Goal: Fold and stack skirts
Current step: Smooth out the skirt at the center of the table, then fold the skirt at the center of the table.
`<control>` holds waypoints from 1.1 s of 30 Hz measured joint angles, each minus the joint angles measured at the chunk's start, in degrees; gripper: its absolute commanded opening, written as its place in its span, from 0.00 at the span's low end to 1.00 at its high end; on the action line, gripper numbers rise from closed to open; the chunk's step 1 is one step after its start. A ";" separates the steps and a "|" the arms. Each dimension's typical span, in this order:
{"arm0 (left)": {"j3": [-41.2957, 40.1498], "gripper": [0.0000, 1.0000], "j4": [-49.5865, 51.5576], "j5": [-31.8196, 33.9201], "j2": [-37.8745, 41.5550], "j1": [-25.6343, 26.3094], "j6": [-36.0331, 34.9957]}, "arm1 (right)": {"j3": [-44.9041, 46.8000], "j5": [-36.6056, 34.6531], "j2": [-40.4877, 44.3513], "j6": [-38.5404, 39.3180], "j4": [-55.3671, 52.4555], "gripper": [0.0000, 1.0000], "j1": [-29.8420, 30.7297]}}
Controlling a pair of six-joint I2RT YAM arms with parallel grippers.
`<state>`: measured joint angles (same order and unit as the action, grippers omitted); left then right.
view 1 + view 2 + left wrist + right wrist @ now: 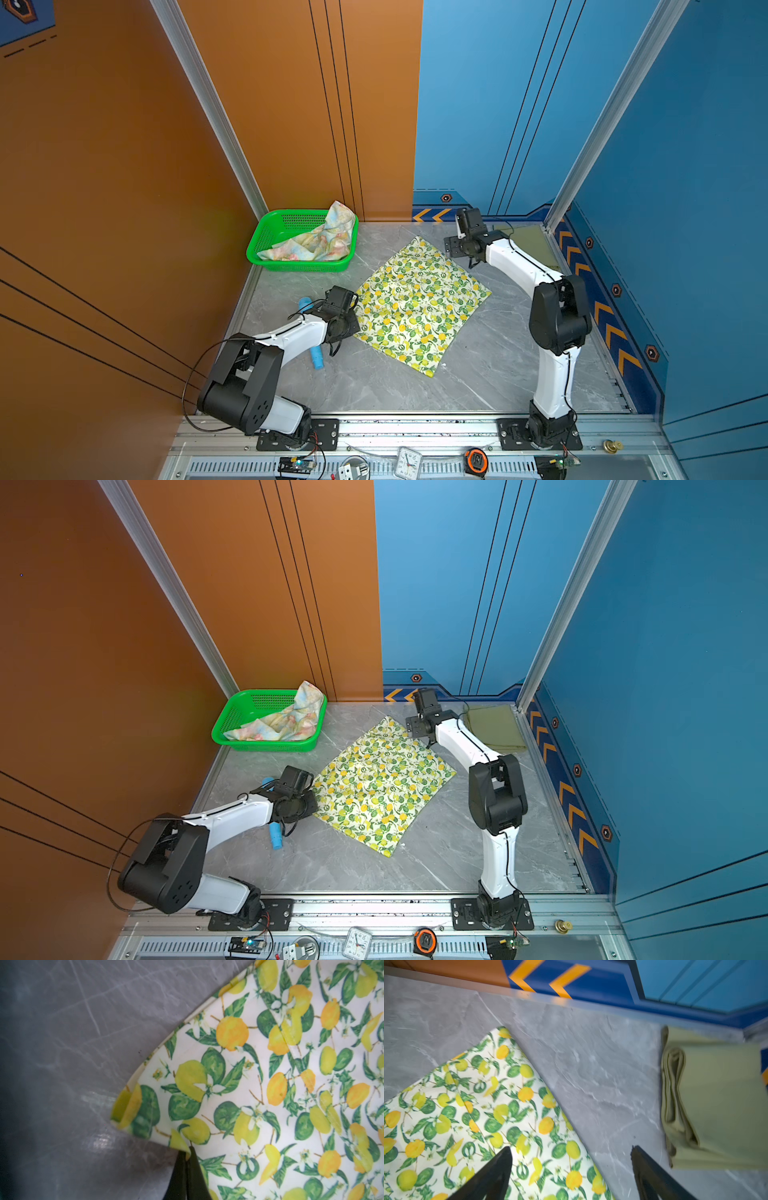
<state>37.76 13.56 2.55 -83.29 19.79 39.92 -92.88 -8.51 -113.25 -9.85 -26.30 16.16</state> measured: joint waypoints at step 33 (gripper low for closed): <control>10.19 0.00 1.05 0.44 -9.46 -2.01 -1.70 | 37.38 17.00 11.80 -23.82 17.90 0.33 -13.79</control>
<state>47.94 14.61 2.98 -92.75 17.78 38.22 -55.51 8.49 -101.45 -33.67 -8.40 2.37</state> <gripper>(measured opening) 0.045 0.428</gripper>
